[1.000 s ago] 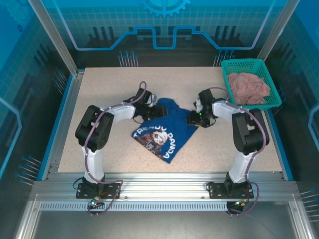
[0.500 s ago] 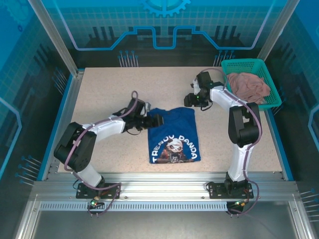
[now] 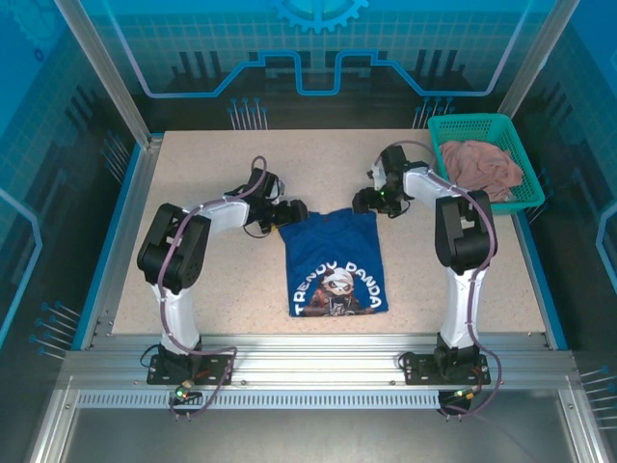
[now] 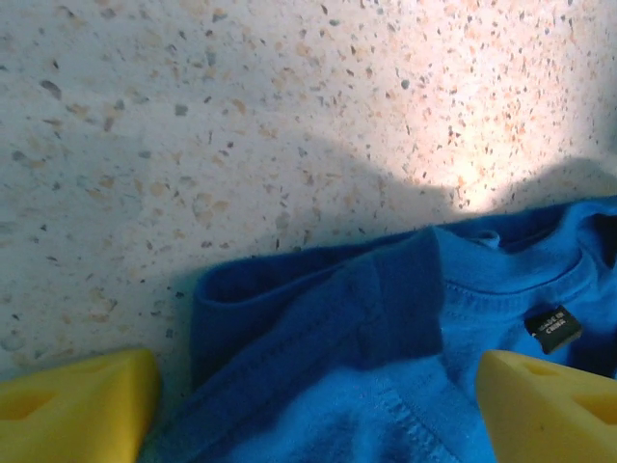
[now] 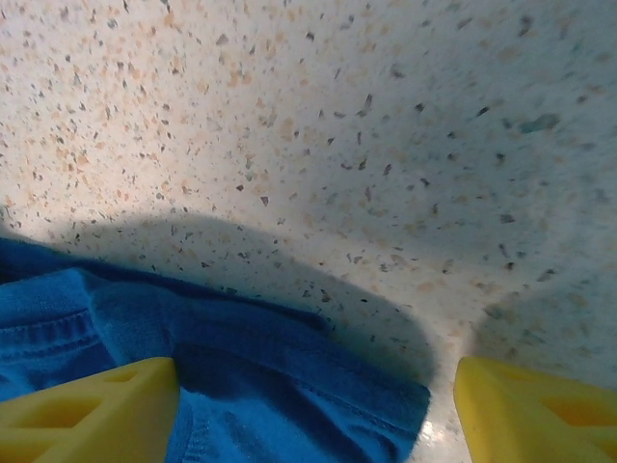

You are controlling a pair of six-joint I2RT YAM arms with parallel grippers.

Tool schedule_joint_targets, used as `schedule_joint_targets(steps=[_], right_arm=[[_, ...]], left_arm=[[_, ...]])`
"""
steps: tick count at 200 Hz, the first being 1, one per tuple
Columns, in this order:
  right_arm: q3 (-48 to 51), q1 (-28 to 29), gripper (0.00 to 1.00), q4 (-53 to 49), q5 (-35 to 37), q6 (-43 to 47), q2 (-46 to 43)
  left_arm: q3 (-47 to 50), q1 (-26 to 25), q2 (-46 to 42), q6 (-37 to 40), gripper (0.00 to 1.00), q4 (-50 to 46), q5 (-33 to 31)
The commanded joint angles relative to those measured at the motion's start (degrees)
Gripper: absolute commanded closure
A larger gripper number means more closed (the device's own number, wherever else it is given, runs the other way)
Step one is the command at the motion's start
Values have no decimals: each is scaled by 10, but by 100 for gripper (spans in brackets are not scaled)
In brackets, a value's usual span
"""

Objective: Fold the inside-out t-shirt

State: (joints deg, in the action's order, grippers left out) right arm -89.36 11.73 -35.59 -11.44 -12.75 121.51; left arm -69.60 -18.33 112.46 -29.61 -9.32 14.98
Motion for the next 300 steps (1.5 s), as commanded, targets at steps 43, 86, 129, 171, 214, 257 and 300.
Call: schedule_joint_targets(steps=[43,86,129,171,214,257,300], right_arm=[[29,22,32,10,-77,-5,13],[50,26,44,23,-98,-12,6],[58,25,56,48,-128,-28,7],[70,20,69,71,-137,-42,1],[92,2,85,106,-131,-50,-20],[106,-15,96,152,-147,-67,-53],[116,-21,100,204,-172,-93,-68]], left_arm=[[13,-17,34,-1,29,27,78],[29,-18,39,-5,46,56,97],[34,-18,45,-4,62,70,104],[40,-16,45,0,80,84,101],[49,3,34,1,100,110,103],[61,26,-3,3,100,153,107],[59,38,-2,2,100,178,115]])
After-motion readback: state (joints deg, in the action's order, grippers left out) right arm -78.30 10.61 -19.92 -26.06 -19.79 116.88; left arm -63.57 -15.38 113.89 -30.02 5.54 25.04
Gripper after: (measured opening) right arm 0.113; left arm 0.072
